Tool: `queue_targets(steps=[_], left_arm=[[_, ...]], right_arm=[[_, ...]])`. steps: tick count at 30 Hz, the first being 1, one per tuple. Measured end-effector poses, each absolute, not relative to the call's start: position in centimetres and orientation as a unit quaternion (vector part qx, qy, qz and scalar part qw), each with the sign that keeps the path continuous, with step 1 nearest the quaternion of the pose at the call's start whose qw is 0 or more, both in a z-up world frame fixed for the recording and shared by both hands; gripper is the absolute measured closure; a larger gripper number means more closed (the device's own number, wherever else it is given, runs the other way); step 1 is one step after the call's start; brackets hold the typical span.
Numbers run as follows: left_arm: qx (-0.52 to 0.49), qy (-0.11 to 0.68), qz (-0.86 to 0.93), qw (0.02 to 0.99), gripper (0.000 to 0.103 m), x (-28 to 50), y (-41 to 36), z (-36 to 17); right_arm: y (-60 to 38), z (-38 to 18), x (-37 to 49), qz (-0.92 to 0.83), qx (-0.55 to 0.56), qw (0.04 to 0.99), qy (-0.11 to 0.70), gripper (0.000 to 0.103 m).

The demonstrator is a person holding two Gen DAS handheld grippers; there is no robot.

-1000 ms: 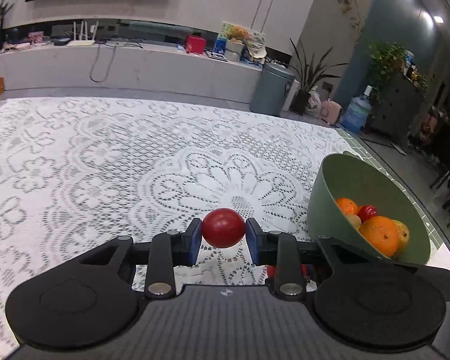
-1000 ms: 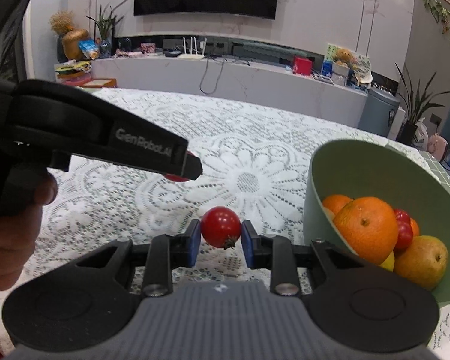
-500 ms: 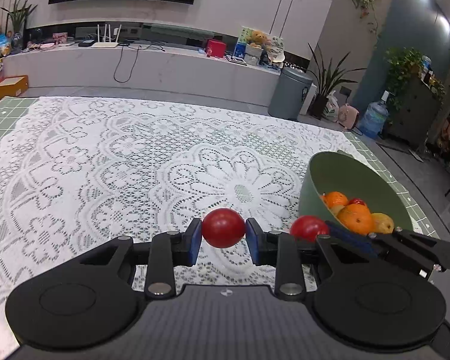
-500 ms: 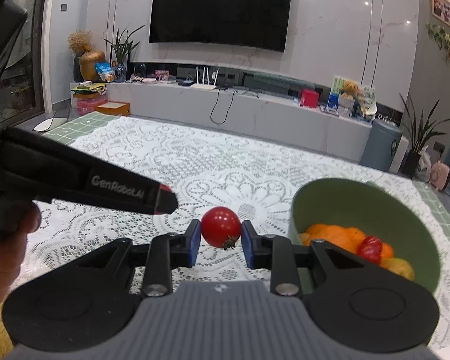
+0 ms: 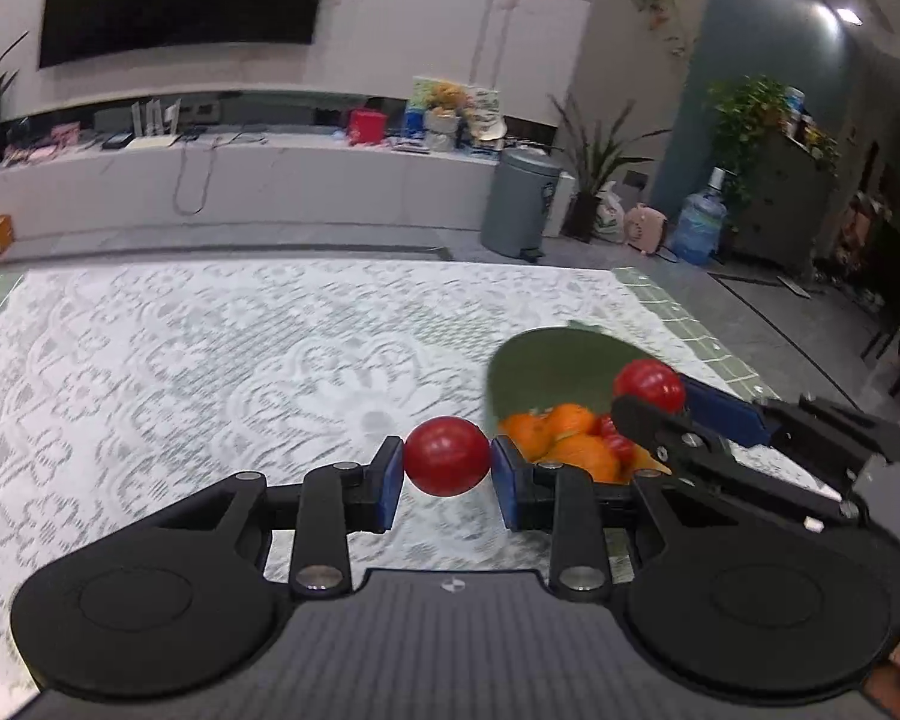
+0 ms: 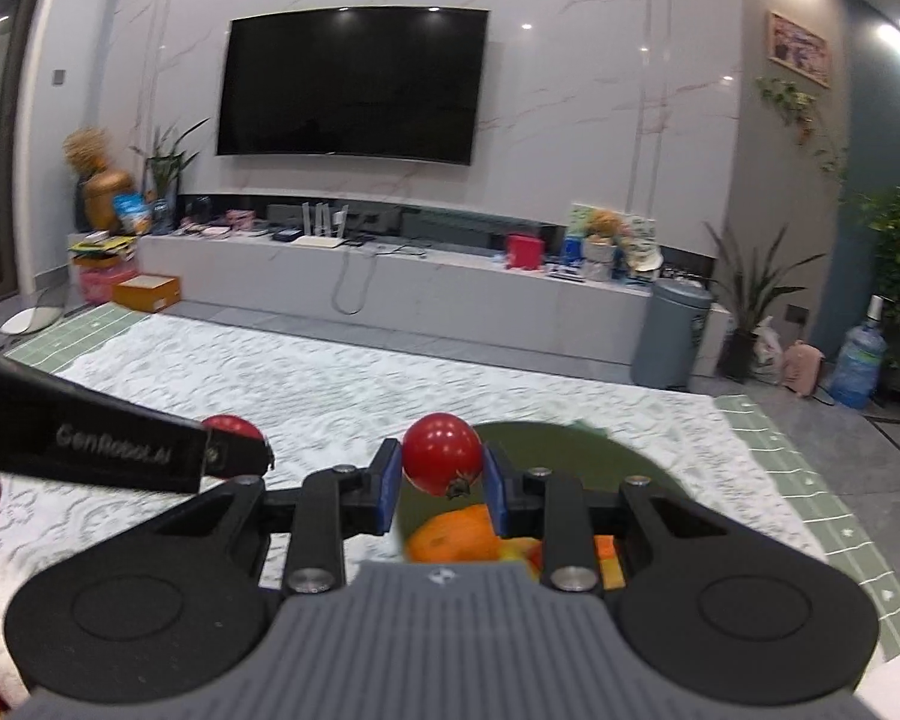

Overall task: Organize fruits
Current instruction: 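Carry both cherry tomatoes over the green colander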

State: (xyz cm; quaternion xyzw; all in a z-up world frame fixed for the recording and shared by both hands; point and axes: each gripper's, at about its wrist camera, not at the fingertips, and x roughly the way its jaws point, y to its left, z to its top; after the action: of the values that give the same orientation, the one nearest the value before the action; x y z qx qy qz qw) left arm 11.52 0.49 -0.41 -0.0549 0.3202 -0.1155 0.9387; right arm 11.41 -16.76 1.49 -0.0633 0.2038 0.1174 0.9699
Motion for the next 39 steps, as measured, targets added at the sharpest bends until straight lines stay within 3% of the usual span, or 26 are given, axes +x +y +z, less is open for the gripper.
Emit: queue_targets(steps=[8,18,39], left_arm=[[-0.012,0.316,-0.144,0.938,0.068,13.7,-3.5,0.4],[0.019,0.339,-0.168,0.925,0.068,17.8,-6.7,-0.8],[0.024,0.394,-0.159,0.905,0.068,22.7,-7.6,-5.2]], right_arm=[[-19.5,2.0,13.9,0.081,-0.094,0.968,0.220,0.078],[-22.6,0.7,19.4,0.045,-0.057,0.959,0.276,0.078],[-23.2,-3.0,22.7,0.039,-0.048,0.939,0.338,0.078]])
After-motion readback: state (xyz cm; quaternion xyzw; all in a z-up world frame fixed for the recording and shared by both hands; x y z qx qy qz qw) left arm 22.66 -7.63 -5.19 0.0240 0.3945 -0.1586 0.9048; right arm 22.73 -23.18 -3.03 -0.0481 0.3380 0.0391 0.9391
